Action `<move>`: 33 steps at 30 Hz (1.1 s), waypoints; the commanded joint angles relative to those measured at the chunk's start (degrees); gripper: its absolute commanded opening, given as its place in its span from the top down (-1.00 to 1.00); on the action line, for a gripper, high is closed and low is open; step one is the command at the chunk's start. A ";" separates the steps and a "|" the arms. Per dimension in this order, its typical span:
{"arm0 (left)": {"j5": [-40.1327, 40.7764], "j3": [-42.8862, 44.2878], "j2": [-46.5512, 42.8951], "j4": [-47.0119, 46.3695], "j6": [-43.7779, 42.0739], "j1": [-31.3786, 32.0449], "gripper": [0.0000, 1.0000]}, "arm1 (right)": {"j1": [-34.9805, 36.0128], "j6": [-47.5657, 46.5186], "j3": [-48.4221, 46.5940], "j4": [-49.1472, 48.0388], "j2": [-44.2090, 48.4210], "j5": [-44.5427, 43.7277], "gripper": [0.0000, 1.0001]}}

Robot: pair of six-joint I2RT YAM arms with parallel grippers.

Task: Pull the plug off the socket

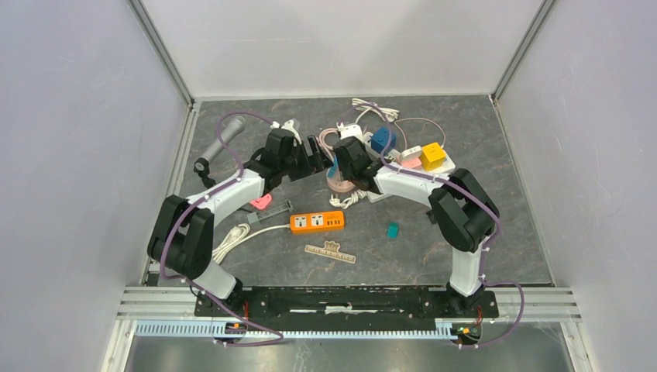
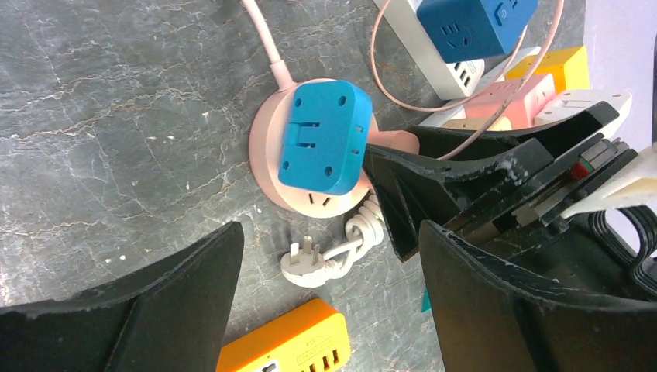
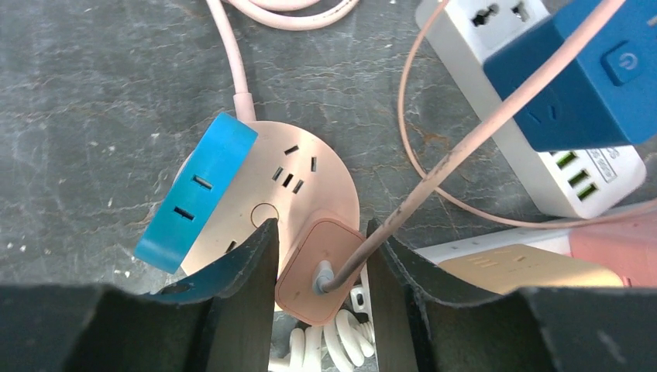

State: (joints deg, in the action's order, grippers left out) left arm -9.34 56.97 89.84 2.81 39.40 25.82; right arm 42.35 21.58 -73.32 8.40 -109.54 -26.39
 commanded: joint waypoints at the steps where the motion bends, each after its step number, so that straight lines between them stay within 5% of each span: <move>1: -2.28 1.64 0.48 -1.68 1.96 -0.16 -0.80 | 1.29 -6.75 3.44 -5.23 3.04 8.37 0.31; 10: -0.29 2.08 2.98 2.99 1.40 -0.11 -0.80 | 4.22 -10.84 7.13 -6.24 5.20 11.15 0.29; 18: 0.09 2.54 5.77 4.84 0.98 -0.07 -0.68 | 4.22 -5.72 6.51 -4.23 5.40 6.47 -0.20; 21: 0.18 2.12 6.70 4.84 1.07 0.02 -0.66 | 4.25 -4.79 5.63 -3.72 4.89 6.22 -0.22; 24: 0.14 1.83 7.83 4.84 1.23 0.13 -0.64 | 4.23 -3.77 5.55 -3.87 4.77 5.89 -0.03; 32: 2.20 0.87 9.55 6.10 0.63 0.66 -0.45 | 4.34 -0.79 3.40 -1.53 4.36 4.42 1.00; 33: 2.83 0.74 9.59 6.55 0.43 0.72 -0.43 | 4.37 -0.48 2.89 -1.00 4.25 4.46 1.00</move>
State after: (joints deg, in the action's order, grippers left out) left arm -9.96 57.49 98.04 7.25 39.64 26.50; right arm 46.33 19.11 -67.13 5.10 -105.75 -21.06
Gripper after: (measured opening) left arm 0.730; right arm 0.257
